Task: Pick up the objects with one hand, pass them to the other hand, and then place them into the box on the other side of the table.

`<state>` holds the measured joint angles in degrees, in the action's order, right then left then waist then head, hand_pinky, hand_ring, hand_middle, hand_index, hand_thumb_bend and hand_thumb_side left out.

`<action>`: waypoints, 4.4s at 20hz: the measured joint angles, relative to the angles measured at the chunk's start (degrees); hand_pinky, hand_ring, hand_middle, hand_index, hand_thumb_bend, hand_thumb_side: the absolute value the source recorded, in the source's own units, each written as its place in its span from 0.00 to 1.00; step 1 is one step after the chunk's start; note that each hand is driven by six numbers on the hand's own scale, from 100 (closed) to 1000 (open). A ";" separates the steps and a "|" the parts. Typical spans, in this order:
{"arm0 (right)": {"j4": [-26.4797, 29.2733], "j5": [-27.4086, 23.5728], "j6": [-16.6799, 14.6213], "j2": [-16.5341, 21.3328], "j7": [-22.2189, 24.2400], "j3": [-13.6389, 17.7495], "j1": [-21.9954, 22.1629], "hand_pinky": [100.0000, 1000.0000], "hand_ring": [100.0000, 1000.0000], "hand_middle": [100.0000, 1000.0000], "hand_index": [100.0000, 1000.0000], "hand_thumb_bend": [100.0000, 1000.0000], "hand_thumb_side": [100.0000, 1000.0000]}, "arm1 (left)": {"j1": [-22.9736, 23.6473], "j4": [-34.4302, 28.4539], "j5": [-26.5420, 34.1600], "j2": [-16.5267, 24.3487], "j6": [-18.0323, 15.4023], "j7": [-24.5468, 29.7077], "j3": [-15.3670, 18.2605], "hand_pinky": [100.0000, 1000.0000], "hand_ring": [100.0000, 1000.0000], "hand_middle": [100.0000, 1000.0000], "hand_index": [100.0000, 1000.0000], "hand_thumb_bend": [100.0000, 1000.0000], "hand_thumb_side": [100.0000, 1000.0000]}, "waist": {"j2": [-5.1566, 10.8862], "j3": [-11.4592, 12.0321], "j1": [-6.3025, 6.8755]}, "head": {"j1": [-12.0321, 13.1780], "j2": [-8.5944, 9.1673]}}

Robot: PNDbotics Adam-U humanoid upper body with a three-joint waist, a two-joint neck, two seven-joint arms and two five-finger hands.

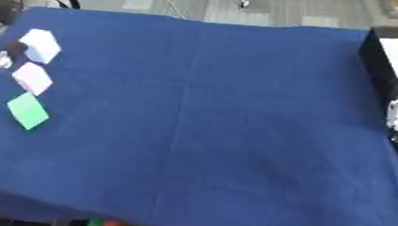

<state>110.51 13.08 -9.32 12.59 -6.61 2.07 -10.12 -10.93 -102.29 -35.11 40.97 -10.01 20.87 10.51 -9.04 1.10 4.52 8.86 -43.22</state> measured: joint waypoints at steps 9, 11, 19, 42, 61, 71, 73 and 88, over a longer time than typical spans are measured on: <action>-0.02 0.17 -0.04 0.45 0.36 -0.02 0.00 0.84 0.70 0.74 0.92 0.00 0.54 | -0.71 10.60 -10.62 3.95 -2.39 0.57 -3.07 0.77 0.66 0.63 0.85 0.41 0.60 | 0.16 -0.32 0.23 | 0.16 0.00; -0.05 0.17 -0.05 0.46 0.37 -0.02 0.00 0.84 0.70 0.74 0.92 0.00 0.54 | -0.77 11.88 -10.95 3.95 -2.78 1.70 -3.23 0.77 0.65 0.62 0.85 0.41 0.60 | 0.16 -0.33 0.18 | 0.15 0.00; -0.31 0.17 -0.17 0.46 0.56 -0.02 0.00 0.84 0.70 0.74 0.92 0.00 0.54 | -1.37 16.97 -13.10 3.57 -2.25 3.88 -3.37 0.74 0.60 0.57 0.81 0.40 0.55 | 0.16 -0.46 -0.01 | 0.13 0.01; -0.32 0.17 -0.13 0.45 0.71 -0.02 -0.02 0.84 0.70 0.74 0.92 0.00 0.54 | -1.72 27.45 -15.79 -3.83 4.82 -1.25 -3.36 0.70 0.55 0.51 0.75 0.28 0.51 | 0.12 -0.67 -0.73 | 0.40 0.01; -0.33 0.99 -0.46 0.45 1.29 -0.22 -0.59 0.84 0.70 0.74 0.92 0.00 0.49 | -1.78 1.45 10.06 -9.49 10.18 -10.34 4.42 0.60 0.40 0.32 0.56 0.01 0.51 | 0.15 0.15 -1.37 | -0.35 -0.01; 0.39 8.30 -3.78 1.81 4.83 -3.19 -4.36 0.84 0.73 0.76 0.91 0.00 0.36 | -7.92 -8.81 26.12 -19.57 16.88 -3.11 -0.45 0.61 0.41 0.33 0.57 0.00 0.58 | 0.32 0.51 -2.80 | -4.07 -0.54; 0.84 10.41 -4.89 2.46 5.76 -4.06 -5.49 0.83 0.73 0.77 0.91 0.00 0.32 | -8.97 -9.21 27.64 -20.86 17.65 -1.45 -1.41 0.61 0.41 0.33 0.57 0.00 0.59 | 0.32 0.58 -2.98 | -4.87 -0.55; 2.88 19.31 -16.32 5.91 11.81 -14.11 -17.60 0.83 0.76 0.79 0.91 0.00 0.20 | -17.97 -3.91 35.85 -20.27 17.35 11.22 -9.93 0.62 0.42 0.32 0.57 0.00 0.63 | 0.08 0.67 -3.47 | -6.67 -0.58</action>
<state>113.39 32.39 -25.64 18.49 5.20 -12.04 -27.72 -28.89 -106.20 0.74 20.70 7.34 32.09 0.58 -8.96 1.77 1.05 2.19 -43.81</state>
